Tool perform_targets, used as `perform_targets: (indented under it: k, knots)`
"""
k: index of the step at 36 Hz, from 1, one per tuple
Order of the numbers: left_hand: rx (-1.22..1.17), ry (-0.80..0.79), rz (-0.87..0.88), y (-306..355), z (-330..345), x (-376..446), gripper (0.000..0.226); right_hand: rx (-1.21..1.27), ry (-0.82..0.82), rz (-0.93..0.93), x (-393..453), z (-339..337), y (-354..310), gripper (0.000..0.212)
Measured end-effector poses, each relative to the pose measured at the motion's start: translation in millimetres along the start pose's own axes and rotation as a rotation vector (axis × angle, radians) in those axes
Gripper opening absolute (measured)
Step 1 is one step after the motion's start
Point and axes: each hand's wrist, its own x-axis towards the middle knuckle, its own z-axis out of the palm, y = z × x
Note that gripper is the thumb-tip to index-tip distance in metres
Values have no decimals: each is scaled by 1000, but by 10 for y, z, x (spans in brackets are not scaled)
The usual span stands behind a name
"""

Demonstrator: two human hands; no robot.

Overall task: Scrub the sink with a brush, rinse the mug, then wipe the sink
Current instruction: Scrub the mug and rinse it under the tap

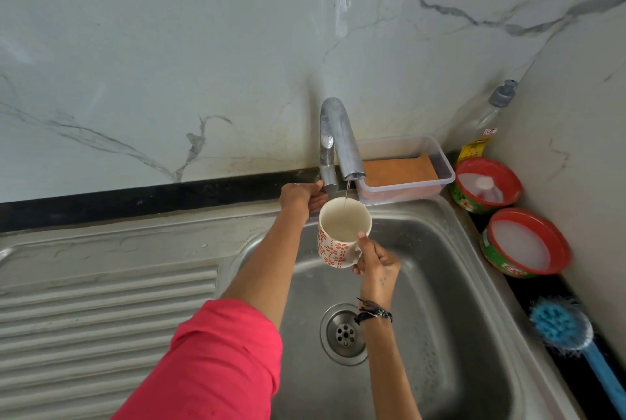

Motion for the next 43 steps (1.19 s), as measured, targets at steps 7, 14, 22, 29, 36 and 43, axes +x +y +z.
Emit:
perform_targets:
  k: [7, 14, 22, 29, 36, 43]
  knots:
    - [2, -4, 22, -15, -7, 16, 17, -7, -18, -13, -19, -19, 4, 35]
    - [9, -4, 32, -22, -14, 20, 14, -14, -9, -4, 4, -29, 34, 38]
    - [12, -5, 32, -9, -16, -3, 19, -27, -9, -4, -4, -33, 39, 34]
    - [4, -14, 38, -19, -21, -26, 21, -5, -12, 15, 1, -34, 52, 40]
    - [4, -5, 23, -5, -6, -25, 22, -10, -21, 19, -1, -46, 53, 53]
    - [23, -3, 12, 29, -15, -65, 15, -24, -16, 39, 6, -66, 84, 48]
